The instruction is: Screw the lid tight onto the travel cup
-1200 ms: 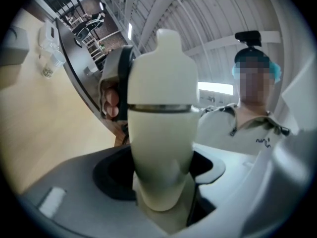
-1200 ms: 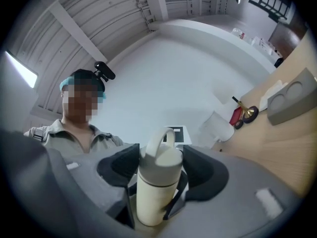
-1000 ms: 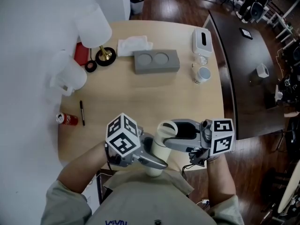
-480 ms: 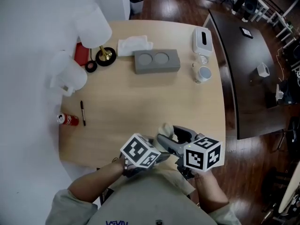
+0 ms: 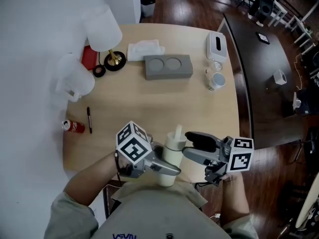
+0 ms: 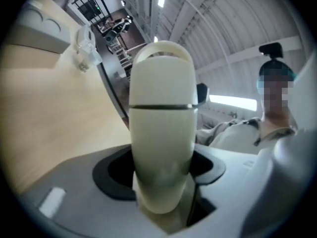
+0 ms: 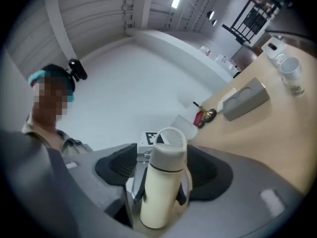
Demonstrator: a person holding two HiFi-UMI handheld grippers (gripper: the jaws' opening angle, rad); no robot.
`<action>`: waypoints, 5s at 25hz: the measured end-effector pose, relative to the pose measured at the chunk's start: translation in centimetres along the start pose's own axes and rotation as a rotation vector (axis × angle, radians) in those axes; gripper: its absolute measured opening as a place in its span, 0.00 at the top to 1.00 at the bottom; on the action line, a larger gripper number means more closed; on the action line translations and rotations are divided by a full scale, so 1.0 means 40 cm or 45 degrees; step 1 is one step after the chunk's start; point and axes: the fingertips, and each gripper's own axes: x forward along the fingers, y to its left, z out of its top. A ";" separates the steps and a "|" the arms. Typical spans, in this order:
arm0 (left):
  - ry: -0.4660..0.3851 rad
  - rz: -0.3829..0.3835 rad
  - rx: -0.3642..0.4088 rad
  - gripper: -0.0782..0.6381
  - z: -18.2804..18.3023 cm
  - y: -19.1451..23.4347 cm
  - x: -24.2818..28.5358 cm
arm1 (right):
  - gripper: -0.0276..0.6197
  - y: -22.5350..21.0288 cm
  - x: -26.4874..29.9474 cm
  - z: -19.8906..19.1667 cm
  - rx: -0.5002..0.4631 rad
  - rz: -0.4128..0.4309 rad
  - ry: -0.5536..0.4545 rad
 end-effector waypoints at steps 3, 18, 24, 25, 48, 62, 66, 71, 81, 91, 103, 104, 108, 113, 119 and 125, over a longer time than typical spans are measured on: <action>0.050 -0.122 0.058 0.45 0.006 -0.042 -0.006 | 0.48 0.004 -0.015 0.029 0.058 0.199 -0.057; 0.058 -0.224 0.042 0.45 0.004 -0.049 -0.006 | 0.51 -0.015 0.042 0.009 0.073 0.379 0.014; 0.053 -0.099 0.024 0.45 0.001 0.000 -0.011 | 0.56 -0.037 0.053 0.002 0.001 0.215 0.054; 0.055 -0.067 0.020 0.45 0.001 0.010 -0.010 | 0.56 -0.043 0.054 0.001 -0.002 0.176 0.060; 0.096 0.496 0.009 0.45 -0.013 0.179 -0.032 | 0.54 -0.125 0.065 -0.040 0.008 -0.523 0.000; 0.136 -0.313 0.237 0.45 0.027 -0.138 -0.029 | 0.53 0.096 0.003 0.070 -0.165 0.491 -0.016; 0.190 -0.401 0.252 0.45 0.007 -0.171 -0.011 | 0.53 0.138 0.007 0.055 -0.160 0.683 0.028; 0.200 -0.414 0.256 0.45 0.008 -0.176 -0.004 | 0.53 0.146 0.009 0.054 -0.168 0.720 0.031; 0.209 0.051 0.324 0.45 0.032 -0.032 -0.020 | 0.56 0.054 0.040 0.060 -0.259 0.329 0.023; 0.168 0.843 0.194 0.45 0.057 0.196 -0.071 | 0.56 -0.121 0.075 0.036 -0.257 -0.414 0.040; 0.030 0.008 0.141 0.45 0.052 0.002 -0.036 | 0.54 -0.003 0.036 0.058 -0.140 0.039 -0.008; 0.021 -0.076 0.155 0.45 0.055 -0.026 -0.039 | 0.54 0.012 0.026 0.066 -0.131 0.116 -0.022; 0.032 -0.298 0.211 0.45 0.061 -0.114 -0.047 | 0.54 0.044 0.001 0.089 -0.072 0.359 -0.068; 0.097 -0.427 0.241 0.45 0.038 -0.172 -0.028 | 0.54 0.088 0.011 0.079 -0.068 0.558 -0.035; 0.127 -0.424 0.216 0.45 0.015 -0.162 -0.012 | 0.54 0.117 0.030 0.046 -0.095 0.635 0.053; 0.076 -0.301 0.222 0.45 0.028 -0.122 -0.016 | 0.55 0.091 0.044 0.046 -0.130 0.486 0.054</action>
